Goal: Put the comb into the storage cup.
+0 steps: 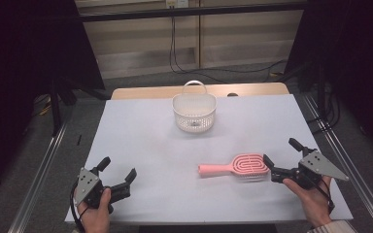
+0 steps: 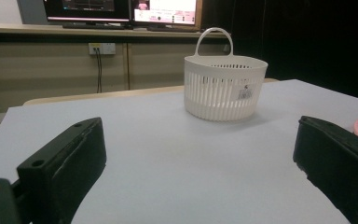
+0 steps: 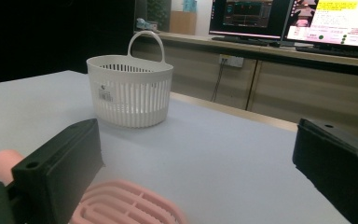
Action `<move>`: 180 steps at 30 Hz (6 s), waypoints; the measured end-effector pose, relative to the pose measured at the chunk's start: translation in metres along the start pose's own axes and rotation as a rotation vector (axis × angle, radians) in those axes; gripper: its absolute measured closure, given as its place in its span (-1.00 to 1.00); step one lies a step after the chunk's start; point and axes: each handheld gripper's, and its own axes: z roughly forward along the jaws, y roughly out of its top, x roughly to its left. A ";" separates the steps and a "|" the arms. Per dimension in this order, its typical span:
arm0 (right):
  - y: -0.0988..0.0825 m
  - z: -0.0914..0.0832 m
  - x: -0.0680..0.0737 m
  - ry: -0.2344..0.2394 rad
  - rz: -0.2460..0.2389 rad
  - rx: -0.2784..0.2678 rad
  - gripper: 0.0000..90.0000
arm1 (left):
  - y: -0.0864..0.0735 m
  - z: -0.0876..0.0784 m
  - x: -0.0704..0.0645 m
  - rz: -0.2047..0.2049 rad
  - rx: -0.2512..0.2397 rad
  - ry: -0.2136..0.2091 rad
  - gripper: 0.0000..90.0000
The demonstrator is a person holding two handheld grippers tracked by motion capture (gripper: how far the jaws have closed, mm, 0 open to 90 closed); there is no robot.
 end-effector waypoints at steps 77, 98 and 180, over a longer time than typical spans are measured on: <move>0.044 0.094 0.011 0.153 0.017 -0.001 -0.14 | -0.001 0.002 0.001 0.004 0.016 -0.007 -0.96; 0.045 0.091 0.010 0.200 0.017 -0.020 1.00 | -0.001 0.002 0.001 0.010 0.020 -0.012 -0.96; 0.036 0.116 -0.015 0.301 0.020 0.736 1.00 | 0.000 0.003 0.001 0.011 0.016 -0.029 -0.95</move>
